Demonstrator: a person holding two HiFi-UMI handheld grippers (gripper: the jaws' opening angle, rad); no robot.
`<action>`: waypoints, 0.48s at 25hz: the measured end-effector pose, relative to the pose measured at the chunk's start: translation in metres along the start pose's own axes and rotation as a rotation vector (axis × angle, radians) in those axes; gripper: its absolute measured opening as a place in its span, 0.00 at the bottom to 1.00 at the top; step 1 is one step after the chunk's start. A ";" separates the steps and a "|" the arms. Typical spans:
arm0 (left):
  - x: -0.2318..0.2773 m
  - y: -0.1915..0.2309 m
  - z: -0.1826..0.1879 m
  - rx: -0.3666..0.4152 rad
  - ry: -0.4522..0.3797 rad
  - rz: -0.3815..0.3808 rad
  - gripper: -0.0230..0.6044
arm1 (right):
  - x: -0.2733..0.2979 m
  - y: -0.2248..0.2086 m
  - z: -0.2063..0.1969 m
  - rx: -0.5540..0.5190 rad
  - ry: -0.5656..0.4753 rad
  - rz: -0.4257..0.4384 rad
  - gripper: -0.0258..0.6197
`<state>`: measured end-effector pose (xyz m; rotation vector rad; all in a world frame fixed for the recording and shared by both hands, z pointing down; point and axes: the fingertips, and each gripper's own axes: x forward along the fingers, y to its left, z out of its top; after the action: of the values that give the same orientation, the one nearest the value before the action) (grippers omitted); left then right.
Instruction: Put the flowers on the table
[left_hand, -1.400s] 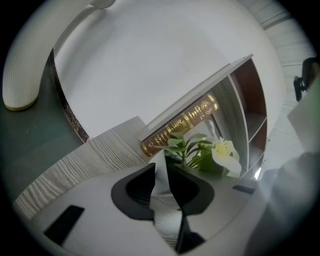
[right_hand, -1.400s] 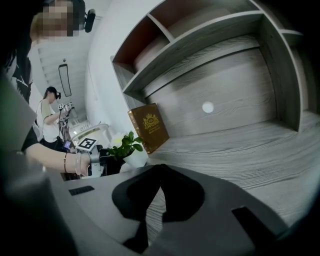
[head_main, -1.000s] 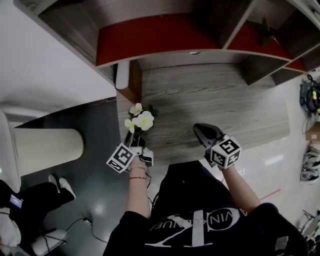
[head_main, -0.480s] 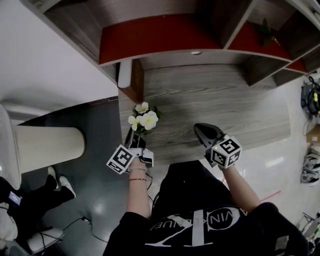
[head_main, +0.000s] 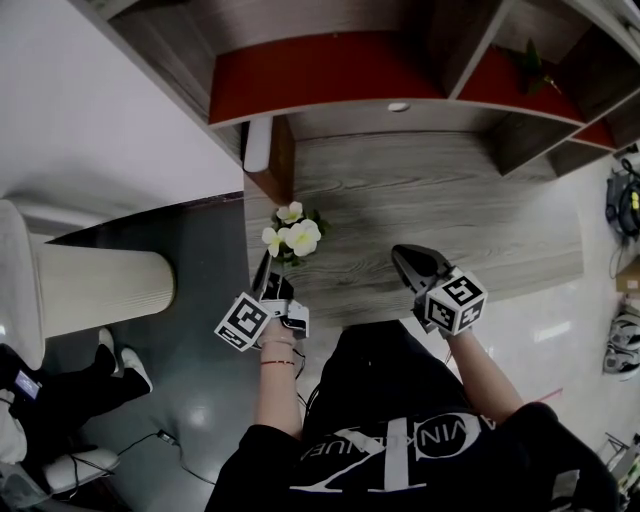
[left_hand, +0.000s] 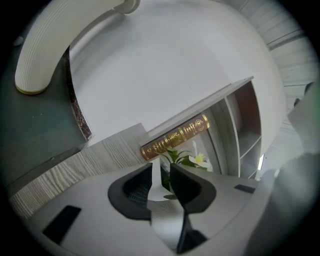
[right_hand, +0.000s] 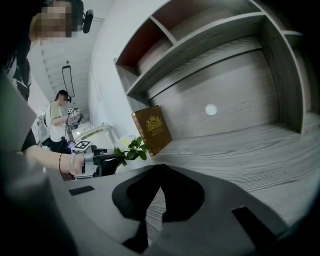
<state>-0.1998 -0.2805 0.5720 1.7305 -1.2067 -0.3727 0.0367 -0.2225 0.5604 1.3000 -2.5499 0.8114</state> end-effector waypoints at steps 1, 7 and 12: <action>-0.002 0.000 0.000 0.003 -0.001 0.002 0.19 | 0.000 0.001 0.001 -0.002 0.000 0.002 0.06; -0.015 -0.001 0.004 0.064 -0.015 0.047 0.19 | -0.001 0.004 0.006 -0.011 -0.013 0.011 0.06; -0.031 0.008 0.008 0.130 -0.033 0.122 0.17 | 0.001 0.007 0.014 -0.022 -0.026 0.028 0.06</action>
<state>-0.2242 -0.2589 0.5664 1.7563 -1.3799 -0.2556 0.0321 -0.2276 0.5461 1.2796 -2.5953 0.7743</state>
